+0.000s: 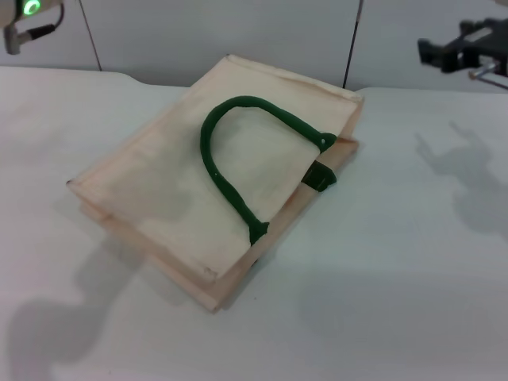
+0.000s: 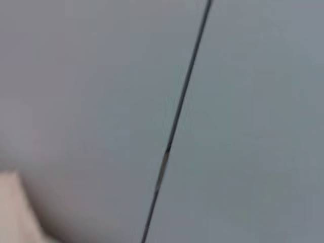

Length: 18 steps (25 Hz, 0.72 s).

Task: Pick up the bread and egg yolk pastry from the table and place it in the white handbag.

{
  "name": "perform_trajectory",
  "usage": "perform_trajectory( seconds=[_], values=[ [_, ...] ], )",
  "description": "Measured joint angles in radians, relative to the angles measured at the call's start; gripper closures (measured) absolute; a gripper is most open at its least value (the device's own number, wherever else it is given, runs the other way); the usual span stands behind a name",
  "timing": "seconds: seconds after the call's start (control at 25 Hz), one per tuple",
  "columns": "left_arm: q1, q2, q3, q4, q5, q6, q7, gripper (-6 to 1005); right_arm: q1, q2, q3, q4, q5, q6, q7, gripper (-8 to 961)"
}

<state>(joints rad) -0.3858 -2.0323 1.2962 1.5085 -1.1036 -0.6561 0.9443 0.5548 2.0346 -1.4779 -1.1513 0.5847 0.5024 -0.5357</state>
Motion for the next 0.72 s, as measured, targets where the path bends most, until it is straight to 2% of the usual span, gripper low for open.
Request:
perform_trajectory(
  seconds=[0.12,0.2,0.48,0.64,0.68,0.72],
  values=[
    [0.039,-0.001,0.037,-0.044,-0.121,0.125,0.111,150,-0.06,0.0,-0.056,0.021,0.047,-0.201,0.001,256],
    [0.059,-0.001,0.057,-0.097,-0.251,0.187,0.247,151,-0.092,-0.001,-0.09,0.048,0.085,-0.317,0.001,256],
    [0.074,0.0,0.06,-0.315,-0.696,0.205,0.731,154,-0.138,-0.002,-0.282,0.248,0.159,-0.768,0.057,256],
    [0.07,-0.002,0.061,-0.439,-0.902,0.198,0.985,155,-0.136,-0.004,-0.382,0.409,0.16,-0.97,0.251,256],
    [0.07,-0.005,0.061,-0.491,-0.99,0.197,1.077,155,-0.134,-0.004,-0.4,0.446,0.157,-1.01,0.3,256],
    [0.07,-0.005,0.061,-0.491,-0.99,0.197,1.077,156,-0.131,-0.005,-0.424,0.488,0.154,-1.062,0.362,256]
  ],
)
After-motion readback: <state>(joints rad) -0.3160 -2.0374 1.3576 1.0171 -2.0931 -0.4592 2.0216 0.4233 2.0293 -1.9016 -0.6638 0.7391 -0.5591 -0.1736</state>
